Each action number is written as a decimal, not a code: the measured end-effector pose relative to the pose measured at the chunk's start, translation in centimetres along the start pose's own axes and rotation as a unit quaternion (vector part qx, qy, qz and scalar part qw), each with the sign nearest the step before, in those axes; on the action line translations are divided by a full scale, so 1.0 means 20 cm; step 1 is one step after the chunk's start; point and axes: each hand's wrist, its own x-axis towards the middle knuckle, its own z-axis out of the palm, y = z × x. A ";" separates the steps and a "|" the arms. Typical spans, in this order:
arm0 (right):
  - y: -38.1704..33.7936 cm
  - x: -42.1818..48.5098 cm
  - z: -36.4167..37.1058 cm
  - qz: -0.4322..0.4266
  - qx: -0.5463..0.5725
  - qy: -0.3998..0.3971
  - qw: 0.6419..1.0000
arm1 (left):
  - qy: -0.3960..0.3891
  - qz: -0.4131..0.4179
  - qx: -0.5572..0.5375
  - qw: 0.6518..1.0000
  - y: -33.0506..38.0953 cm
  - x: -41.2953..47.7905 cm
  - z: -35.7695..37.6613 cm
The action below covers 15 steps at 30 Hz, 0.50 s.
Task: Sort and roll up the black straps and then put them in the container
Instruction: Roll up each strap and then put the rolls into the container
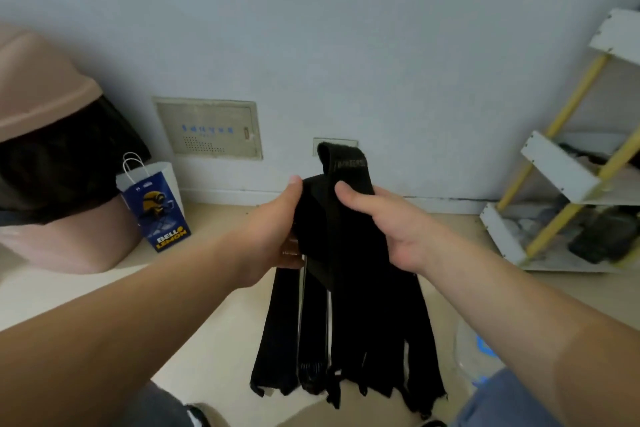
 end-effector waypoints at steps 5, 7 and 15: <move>0.03 -0.04 -0.03 -0.023 -0.020 0.031 0.999 | 0.054 0.006 0.023 0.998 0.00 0.00 0.09; 0.08 -0.02 -0.03 -0.032 -0.022 0.052 0.998 | 0.046 0.018 -0.013 0.999 -0.04 0.01 0.10; 0.04 0.11 -0.01 -0.059 0.026 0.086 0.994 | 0.008 0.043 -0.030 0.999 0.03 0.13 0.03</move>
